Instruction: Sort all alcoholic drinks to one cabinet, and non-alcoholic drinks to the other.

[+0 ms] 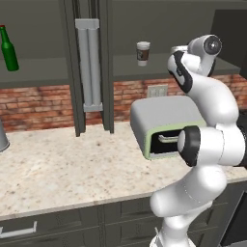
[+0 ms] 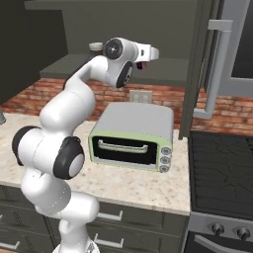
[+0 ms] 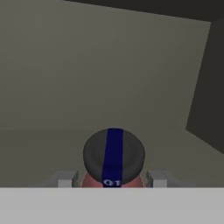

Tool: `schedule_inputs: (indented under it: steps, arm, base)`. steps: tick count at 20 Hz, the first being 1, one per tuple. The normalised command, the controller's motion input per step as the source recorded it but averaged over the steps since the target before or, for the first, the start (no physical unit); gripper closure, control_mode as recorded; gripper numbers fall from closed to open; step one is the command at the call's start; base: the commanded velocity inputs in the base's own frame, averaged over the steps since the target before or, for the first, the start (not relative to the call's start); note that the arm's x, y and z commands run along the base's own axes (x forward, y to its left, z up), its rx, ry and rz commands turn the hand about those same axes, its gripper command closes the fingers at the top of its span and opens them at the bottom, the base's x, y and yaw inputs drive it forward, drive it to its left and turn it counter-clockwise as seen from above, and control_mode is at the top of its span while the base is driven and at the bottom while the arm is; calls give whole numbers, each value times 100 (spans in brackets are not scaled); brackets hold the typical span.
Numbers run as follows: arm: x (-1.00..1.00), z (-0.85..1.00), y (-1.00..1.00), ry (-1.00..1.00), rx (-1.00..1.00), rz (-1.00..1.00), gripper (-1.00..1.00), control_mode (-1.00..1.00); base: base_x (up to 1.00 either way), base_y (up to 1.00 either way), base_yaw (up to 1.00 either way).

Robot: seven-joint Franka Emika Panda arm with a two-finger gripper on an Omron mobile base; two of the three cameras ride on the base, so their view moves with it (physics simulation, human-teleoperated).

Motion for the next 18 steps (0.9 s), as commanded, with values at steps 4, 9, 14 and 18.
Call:
schedule_inputs:
  steps: [4, 9, 14, 18]
  arm:
    - [12, -2, -8, 0, 0, -1, -100, -100]
    - [16, 0, -3, 0, 0, -1, -100, -100]
    - [17, 0, 0, 0, 0, 0, -100, -100]
    - [4, 0, 0, 1, 0, 0, -100, -100]
  base:
    - [0, 0, 0]
    - [0, 0, 0]
    - [0, 0, 0]
    - [0, 0, 0]
